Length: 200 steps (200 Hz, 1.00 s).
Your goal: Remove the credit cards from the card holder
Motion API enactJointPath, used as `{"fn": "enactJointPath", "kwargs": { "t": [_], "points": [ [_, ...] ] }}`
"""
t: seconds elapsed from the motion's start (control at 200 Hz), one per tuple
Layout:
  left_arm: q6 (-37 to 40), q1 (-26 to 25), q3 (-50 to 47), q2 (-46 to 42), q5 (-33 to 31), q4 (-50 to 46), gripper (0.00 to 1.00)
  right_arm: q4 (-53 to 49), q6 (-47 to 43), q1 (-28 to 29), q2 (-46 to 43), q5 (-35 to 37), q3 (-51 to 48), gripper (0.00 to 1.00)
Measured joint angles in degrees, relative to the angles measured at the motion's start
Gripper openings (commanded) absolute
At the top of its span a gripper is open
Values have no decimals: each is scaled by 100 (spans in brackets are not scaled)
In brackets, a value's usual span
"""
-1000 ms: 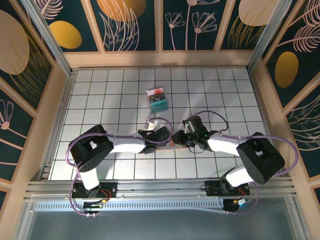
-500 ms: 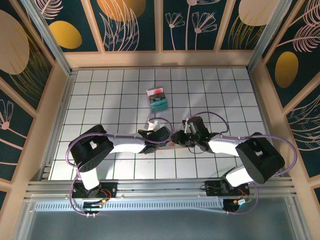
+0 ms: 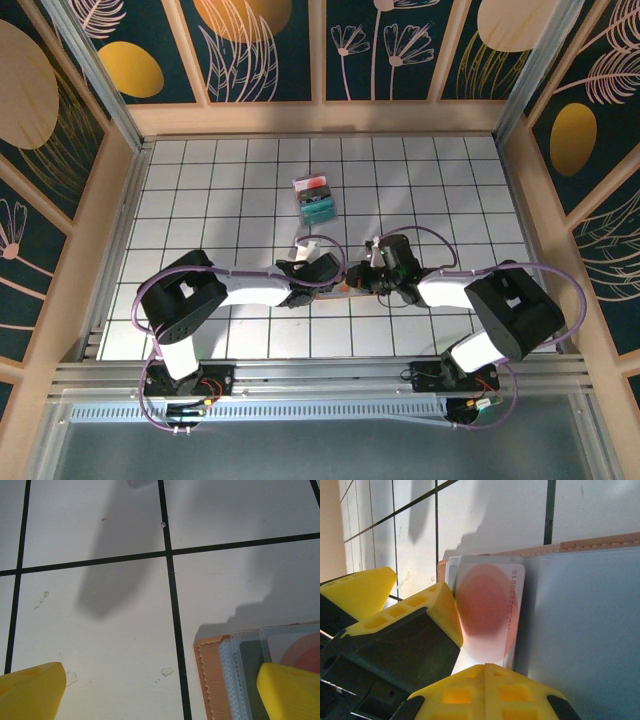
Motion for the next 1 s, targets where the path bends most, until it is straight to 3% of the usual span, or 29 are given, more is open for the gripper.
{"fn": "enactJointPath", "kwargs": {
  "t": [0.355, 0.43, 0.596, 1.001],
  "points": [
    [-13, 0, 2, -22, -4, -44, 99, 2, -2, -133, -258, 7, -118, 0],
    [-13, 0, 2, -22, -2, -44, 99, 2, -2, -149, -289, 2, -125, 9],
    [-13, 0, 2, -22, -2, -44, 99, 4, 2, -153, -284, -4, -181, 15],
    [-13, 0, 2, -22, 2, -42, 99, 197, 85, -153, 39, -76, -186, 20]
  ]
}}
